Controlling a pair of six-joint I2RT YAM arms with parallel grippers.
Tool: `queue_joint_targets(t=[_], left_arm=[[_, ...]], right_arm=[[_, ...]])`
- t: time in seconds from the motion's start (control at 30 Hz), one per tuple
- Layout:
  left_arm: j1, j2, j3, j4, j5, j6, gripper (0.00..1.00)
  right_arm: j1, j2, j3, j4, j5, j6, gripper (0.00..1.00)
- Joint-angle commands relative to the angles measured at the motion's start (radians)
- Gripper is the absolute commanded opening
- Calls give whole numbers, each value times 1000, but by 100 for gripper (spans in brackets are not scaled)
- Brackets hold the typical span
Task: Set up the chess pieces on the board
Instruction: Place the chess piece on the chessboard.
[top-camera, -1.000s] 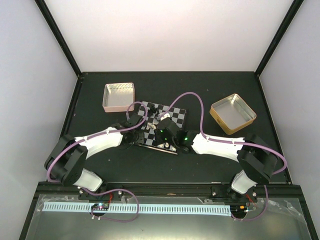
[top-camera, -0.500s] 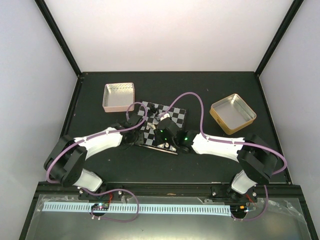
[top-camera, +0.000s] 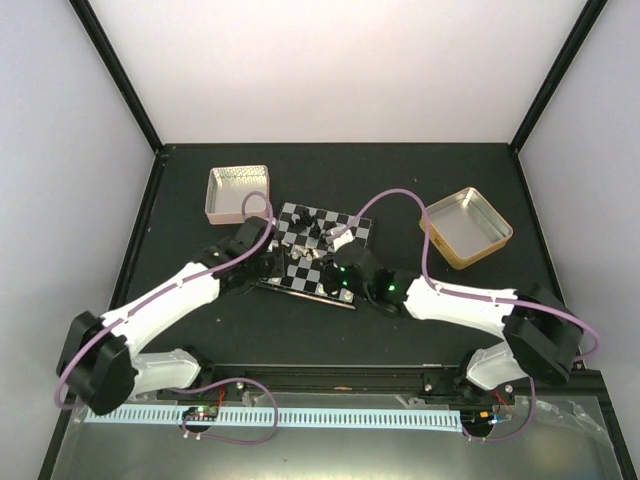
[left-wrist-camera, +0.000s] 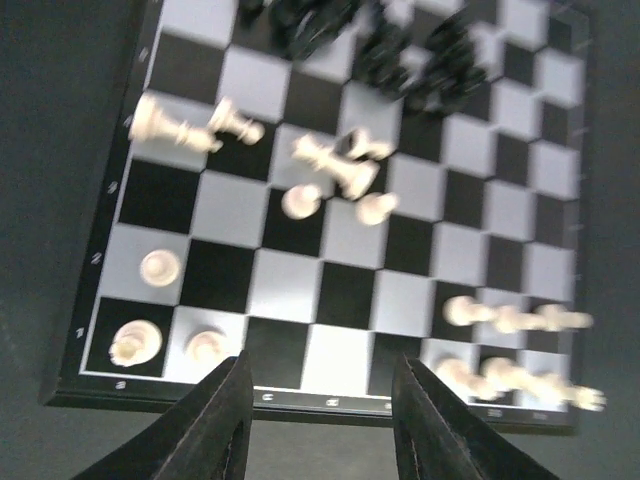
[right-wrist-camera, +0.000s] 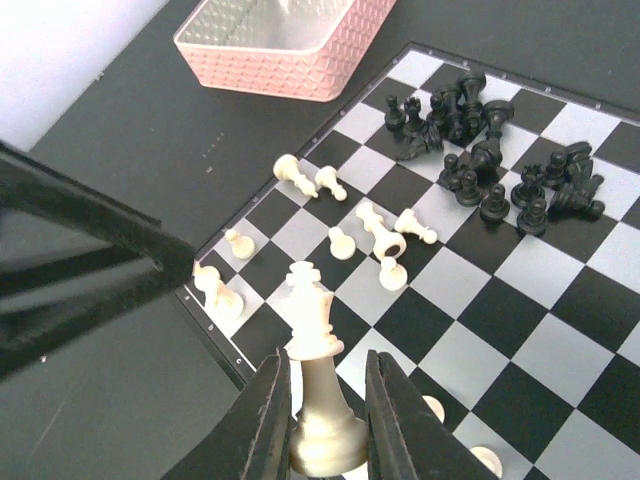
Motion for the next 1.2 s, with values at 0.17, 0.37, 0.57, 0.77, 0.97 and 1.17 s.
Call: queue_joint_targets(t=[0.17, 0.37, 0.57, 0.77, 0.97, 1.17], left_arm=[[6, -247, 53, 118, 268, -40, 59], [24, -312, -3, 277, 452, -39, 68], [31, -265, 3, 303, 596, -44, 63], [54, -249, 30, 287, 636, -43, 41], [57, -232, 31, 289, 733, -32, 25], [59, -204, 41, 248, 777, -2, 31]], right_arm=[[-8, -179, -157, 316, -130, -236, 10], [-8, -236, -169, 340, -156, -317, 10], [-8, -258, -177, 357, -217, -356, 10], [-9, -271, -192, 355, -249, -384, 10], [-9, -274, -183, 348, -240, -384, 10], [-9, -264, -167, 341, -235, -380, 10]])
